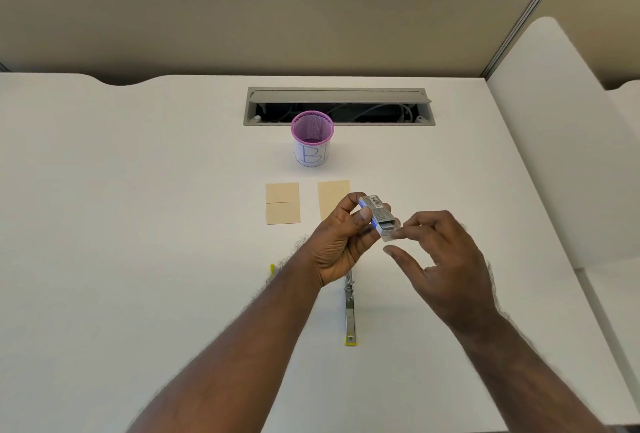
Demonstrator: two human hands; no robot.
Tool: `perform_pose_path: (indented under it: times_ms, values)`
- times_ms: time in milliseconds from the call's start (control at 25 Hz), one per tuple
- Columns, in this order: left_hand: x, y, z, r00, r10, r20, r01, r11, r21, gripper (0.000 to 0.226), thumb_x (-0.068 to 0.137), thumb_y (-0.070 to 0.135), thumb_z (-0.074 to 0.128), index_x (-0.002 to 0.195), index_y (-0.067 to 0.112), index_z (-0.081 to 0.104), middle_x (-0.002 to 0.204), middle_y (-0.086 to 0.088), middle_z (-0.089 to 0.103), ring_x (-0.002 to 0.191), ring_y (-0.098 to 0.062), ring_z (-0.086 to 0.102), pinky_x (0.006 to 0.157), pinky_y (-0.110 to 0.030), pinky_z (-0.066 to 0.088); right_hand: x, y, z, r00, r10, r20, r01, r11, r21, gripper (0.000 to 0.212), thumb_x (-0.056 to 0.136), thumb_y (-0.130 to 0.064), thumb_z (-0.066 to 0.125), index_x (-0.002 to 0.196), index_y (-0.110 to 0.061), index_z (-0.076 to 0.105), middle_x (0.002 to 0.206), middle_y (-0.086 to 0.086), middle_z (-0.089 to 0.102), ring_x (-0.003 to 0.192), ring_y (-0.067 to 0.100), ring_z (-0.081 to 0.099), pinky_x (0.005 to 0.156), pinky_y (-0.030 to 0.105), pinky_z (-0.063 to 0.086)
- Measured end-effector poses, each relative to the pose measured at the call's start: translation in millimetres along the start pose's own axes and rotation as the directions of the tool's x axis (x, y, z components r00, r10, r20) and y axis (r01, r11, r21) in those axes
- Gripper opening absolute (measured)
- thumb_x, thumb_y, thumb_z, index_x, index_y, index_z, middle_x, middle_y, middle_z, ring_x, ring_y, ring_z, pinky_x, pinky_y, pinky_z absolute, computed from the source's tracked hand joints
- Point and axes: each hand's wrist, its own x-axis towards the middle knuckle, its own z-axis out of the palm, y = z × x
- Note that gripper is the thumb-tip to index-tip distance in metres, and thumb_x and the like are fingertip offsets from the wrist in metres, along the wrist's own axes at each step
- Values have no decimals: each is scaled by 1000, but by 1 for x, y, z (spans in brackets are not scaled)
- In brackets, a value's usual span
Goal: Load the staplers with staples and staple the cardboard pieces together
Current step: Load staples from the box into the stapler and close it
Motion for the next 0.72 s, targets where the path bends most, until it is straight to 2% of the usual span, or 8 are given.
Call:
perform_pose_path:
  times_ms: [120, 200, 280, 400, 480, 560, 720]
  values:
    - [-2, 2, -1, 1000, 5, 16, -5, 1000, -26, 21, 86, 12, 58, 107, 17, 55, 107, -10, 71, 102, -30, 67, 87, -27, 54, -4, -6, -3, 1000, 10, 23, -11, 999, 35, 15, 89, -29, 67, 93, -16, 73, 90, 1, 66, 83, 20, 62, 71, 37, 50]
    - [-3, 2, -2, 1000, 10, 30, -9, 1000, -28, 21, 87, 12, 57, 107, 16, 55, 108, -10, 71, 101, -31, 68, 90, -30, 53, -2, -8, -5, 999, 28, 29, -30, 998, 62, 14, 92, -25, 62, 90, -16, 73, 86, -3, 69, 76, 20, 62, 67, 40, 50]
    - [-4, 2, -2, 999, 13, 39, -13, 1000, -26, 20, 88, 11, 55, 108, 15, 54, 107, -10, 71, 98, -30, 71, 91, -30, 53, 3, -11, -8, 997, 70, 40, -72, 996, 61, 13, 92, -24, 62, 89, -19, 73, 82, -7, 71, 72, 20, 61, 65, 40, 49]
    - [-6, 4, -3, 999, 11, 44, -8, 999, -49, 21, 89, 10, 55, 109, 15, 54, 107, -10, 72, 97, -27, 72, 85, -28, 58, 10, -14, -10, 989, 115, 97, -120, 992, 47, 8, 90, -25, 65, 90, -24, 73, 79, -10, 69, 70, 17, 60, 66, 39, 50]
    - [-6, 5, -3, 999, 9, 50, -6, 999, -51, 21, 88, 10, 56, 109, 15, 54, 107, -10, 72, 96, -25, 72, 80, -26, 60, 12, -15, -10, 987, 116, 112, -120, 992, 30, 6, 89, -21, 71, 94, -24, 73, 78, -10, 68, 70, 15, 60, 66, 39, 50]
    - [-5, 6, -3, 999, 5, 49, -4, 1000, -28, 23, 87, 10, 58, 109, 15, 53, 106, -10, 72, 93, -22, 72, 82, -26, 58, 12, -15, -10, 987, 106, 124, -105, 994, -14, 14, 88, -18, 72, 100, -26, 73, 76, -7, 67, 68, 17, 59, 65, 38, 50]
    - [-5, 7, -4, 998, 7, 63, -6, 1000, -18, 31, 83, 11, 69, 110, 15, 54, 108, -9, 71, 95, -21, 71, 86, -27, 56, 15, -19, -13, 991, 37, 130, -19, 990, -141, 17, 90, -25, 65, 102, -24, 76, 71, -2, 65, 62, 24, 59, 58, 37, 48]
